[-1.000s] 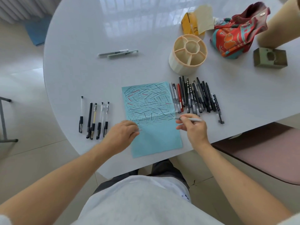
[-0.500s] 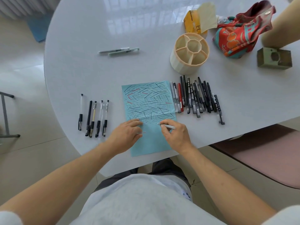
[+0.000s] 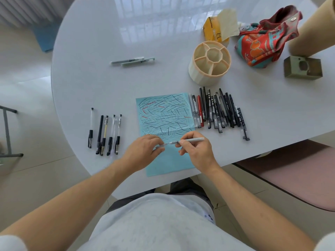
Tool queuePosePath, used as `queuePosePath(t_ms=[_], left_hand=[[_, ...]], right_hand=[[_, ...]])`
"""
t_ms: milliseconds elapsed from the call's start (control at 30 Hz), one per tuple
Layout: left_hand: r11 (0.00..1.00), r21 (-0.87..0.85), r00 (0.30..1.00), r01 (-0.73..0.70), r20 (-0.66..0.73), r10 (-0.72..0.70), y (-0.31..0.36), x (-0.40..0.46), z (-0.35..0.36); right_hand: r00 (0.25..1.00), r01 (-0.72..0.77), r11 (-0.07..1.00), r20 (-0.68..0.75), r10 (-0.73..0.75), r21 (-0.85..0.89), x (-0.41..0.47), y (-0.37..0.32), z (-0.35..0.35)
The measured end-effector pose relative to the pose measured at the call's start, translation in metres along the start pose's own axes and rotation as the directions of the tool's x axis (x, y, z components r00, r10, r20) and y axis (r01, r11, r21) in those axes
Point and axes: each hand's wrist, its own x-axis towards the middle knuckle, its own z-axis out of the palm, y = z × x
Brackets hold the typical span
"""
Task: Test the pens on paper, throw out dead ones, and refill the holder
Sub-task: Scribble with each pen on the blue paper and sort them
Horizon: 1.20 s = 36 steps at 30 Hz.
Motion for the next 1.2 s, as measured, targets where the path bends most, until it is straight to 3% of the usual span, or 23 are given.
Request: queuePosePath(t_ms=[300,567,800,1000,1200], left_hand=[[0.998,-0.046,0.999,0.029,0.031,-0.028,0.011,0.003,-0.012],[0.994,-0.099,0.999,0.051,-0.01,-0.052,0.02,0.015,-0.019],[0.991,-0.126,0.999,0.039,-0.012,-0.041,0.024,0.019,-0.026],[0.985,-0.152,0.997,0.079,0.004,-0.08,0.032,0.026,-0.031],[0.967,-0.203,0.988,0.153,0.041,-0.147,0.03,0.03,-0.025]], right_hand=[[0.994,-0.074,0.995,0.081,0.068,0.072,0.005,-0.008,0.004],[1.0,0.006,0.99,-0.004,-0.005,0.141,0.009,-0.02,-0.001],[0.999,-0.032,0.984,0.038,0.026,0.173,0.012,-0.019,-0.001],[0.999,-0.037,0.973,-0.013,0.041,0.228,0.012,-0.015,0.01],[0.996,-0.079,0.991,0.038,0.076,0.111,0.034,-0.021,0.01]])
